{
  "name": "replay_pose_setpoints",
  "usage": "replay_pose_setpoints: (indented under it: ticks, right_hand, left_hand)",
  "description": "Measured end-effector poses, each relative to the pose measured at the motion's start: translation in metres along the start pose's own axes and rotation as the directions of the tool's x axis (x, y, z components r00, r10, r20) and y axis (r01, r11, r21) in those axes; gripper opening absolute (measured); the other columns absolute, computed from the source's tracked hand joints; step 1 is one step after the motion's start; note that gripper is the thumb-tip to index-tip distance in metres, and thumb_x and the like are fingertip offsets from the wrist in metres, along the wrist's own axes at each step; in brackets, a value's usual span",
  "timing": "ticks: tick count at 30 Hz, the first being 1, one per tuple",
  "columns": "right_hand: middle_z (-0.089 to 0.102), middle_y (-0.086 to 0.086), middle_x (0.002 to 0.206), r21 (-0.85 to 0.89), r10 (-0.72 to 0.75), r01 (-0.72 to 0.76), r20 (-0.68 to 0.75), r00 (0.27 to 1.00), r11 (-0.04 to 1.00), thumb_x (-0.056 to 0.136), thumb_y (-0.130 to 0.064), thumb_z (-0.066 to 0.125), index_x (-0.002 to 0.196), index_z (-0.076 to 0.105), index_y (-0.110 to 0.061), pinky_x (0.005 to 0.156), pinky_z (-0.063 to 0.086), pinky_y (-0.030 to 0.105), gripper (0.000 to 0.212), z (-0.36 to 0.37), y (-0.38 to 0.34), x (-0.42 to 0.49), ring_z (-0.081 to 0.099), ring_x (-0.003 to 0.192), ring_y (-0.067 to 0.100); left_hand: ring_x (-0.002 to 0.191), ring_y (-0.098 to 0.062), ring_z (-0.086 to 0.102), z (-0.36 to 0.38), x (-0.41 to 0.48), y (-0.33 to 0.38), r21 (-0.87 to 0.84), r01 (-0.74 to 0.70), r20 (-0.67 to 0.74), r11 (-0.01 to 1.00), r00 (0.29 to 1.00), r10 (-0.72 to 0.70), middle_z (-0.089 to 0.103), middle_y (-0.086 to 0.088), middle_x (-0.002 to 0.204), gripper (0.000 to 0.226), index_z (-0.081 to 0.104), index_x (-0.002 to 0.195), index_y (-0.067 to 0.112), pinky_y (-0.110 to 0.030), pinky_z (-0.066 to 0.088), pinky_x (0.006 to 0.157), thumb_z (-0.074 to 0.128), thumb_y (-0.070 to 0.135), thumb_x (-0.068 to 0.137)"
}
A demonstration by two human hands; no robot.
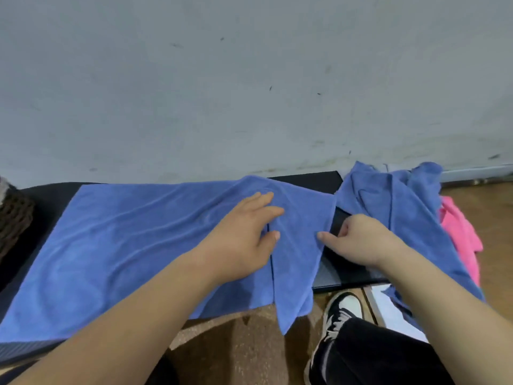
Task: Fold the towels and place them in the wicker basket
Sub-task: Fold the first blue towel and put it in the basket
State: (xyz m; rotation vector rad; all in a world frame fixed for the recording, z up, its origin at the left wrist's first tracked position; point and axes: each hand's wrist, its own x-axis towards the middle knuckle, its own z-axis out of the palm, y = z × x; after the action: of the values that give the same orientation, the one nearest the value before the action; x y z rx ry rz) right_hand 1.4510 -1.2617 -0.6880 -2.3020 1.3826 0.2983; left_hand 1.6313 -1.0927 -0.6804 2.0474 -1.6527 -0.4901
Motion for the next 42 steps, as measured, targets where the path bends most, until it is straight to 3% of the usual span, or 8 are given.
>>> replay_pose_setpoints:
  ticks: [6,10,15,19,25,30,35,42]
  right_hand:
    - [0.047,-0.003,0.064,0.123,-0.062,0.068,-0.051,0.997,0.990,0.091,-0.041,0.062,0.061,0.040,-0.020,0.050,0.031,0.030,0.043,0.024,-0.005,-0.003,0.051,0.067,0.024]
    - [0.052,-0.001,0.075,0.345,-0.056,0.055,-0.009,0.998,0.937,0.094,-0.026,0.055,0.068,0.041,-0.024,0.058,0.039,0.030,0.030,0.025,-0.003,0.002,0.054,0.071,0.023]
    - [0.058,0.008,0.083,0.789,0.132,-0.105,0.031,0.991,0.605,0.101,-0.025,0.051,0.090,0.049,-0.014,0.058,0.060,0.037,0.015,0.018,0.006,0.009,0.057,0.066,0.021]
    - [0.057,0.008,0.080,0.913,0.143,-0.184,0.141,0.980,0.364,0.102,-0.030,0.052,0.086,0.051,-0.015,0.054,0.058,0.032,0.022,0.013,0.009,0.006,0.056,0.069,0.022]
    - [0.053,-0.003,0.071,0.843,0.165,0.039,-0.151,0.975,0.537,0.103,-0.031,0.053,0.091,0.052,-0.016,0.054,0.035,0.024,0.019,0.000,0.017,0.006,0.045,0.060,0.011]
    - [0.058,-0.001,0.081,0.894,0.195,-0.049,-0.043,0.980,0.445,0.101,-0.038,0.057,0.099,0.059,-0.006,0.060,0.041,0.025,0.032,-0.005,0.018,0.005,0.050,0.068,0.012]
    - [0.072,0.006,0.074,0.762,0.057,-0.245,0.265,0.963,0.599,0.089,-0.030,0.069,0.087,0.067,-0.002,0.048,0.046,0.019,0.028,-0.012,0.034,0.001,0.063,0.057,0.014]
    - [0.062,-0.006,0.079,0.511,0.144,-0.074,-0.098,0.985,0.856,0.092,-0.040,0.064,0.086,0.053,-0.026,0.077,0.055,0.044,0.019,-0.011,0.055,0.012,0.061,0.082,0.020]
  left_hand:
    - [0.095,-0.017,0.064,0.032,0.052,0.026,0.065,0.050,-0.075,0.997,0.996,-0.045,0.071,0.002,0.097,0.019,0.071,0.091,0.018,-0.037,0.050,0.085,0.057,0.029,0.099]
    - [0.070,-0.024,0.061,0.046,0.123,0.047,0.209,0.208,0.043,0.956,0.974,-0.221,0.065,-0.006,0.071,0.052,0.062,0.074,0.008,-0.042,0.051,0.064,0.058,0.057,0.090]
    - [0.058,-0.023,0.045,0.057,0.162,0.056,0.310,0.277,0.157,0.909,0.928,-0.337,0.050,-0.003,0.064,0.028,0.041,0.064,0.013,-0.031,0.037,0.056,0.060,0.023,0.083]
    - [0.052,-0.025,0.041,0.050,0.174,0.052,0.018,0.362,0.138,0.932,0.922,-0.361,0.043,-0.008,0.055,0.026,0.038,0.061,0.011,-0.032,0.039,0.052,0.053,0.012,0.082]
    - [0.100,-0.024,0.060,0.050,0.181,0.035,0.171,0.210,0.190,0.963,0.952,-0.242,0.054,0.001,0.116,0.034,0.058,0.120,0.019,-0.041,0.053,0.092,0.068,0.024,0.088]
    - [0.085,-0.024,0.060,0.060,0.181,0.025,0.151,0.202,0.223,0.968,0.947,-0.233,0.062,0.004,0.088,0.004,0.058,0.091,0.021,-0.038,0.051,0.077,0.061,0.021,0.092]
    - [0.082,-0.024,0.063,0.040,0.198,0.027,-0.045,0.282,-0.077,0.958,0.955,-0.285,0.064,0.002,0.084,0.004,0.060,0.087,0.019,-0.032,0.051,0.072,0.059,0.016,0.090]
    - [0.114,-0.023,0.060,0.045,0.183,0.034,0.027,0.177,-0.110,0.984,0.979,-0.173,0.043,-0.001,0.145,0.050,0.048,0.142,0.020,-0.038,0.049,0.101,0.063,0.024,0.094]
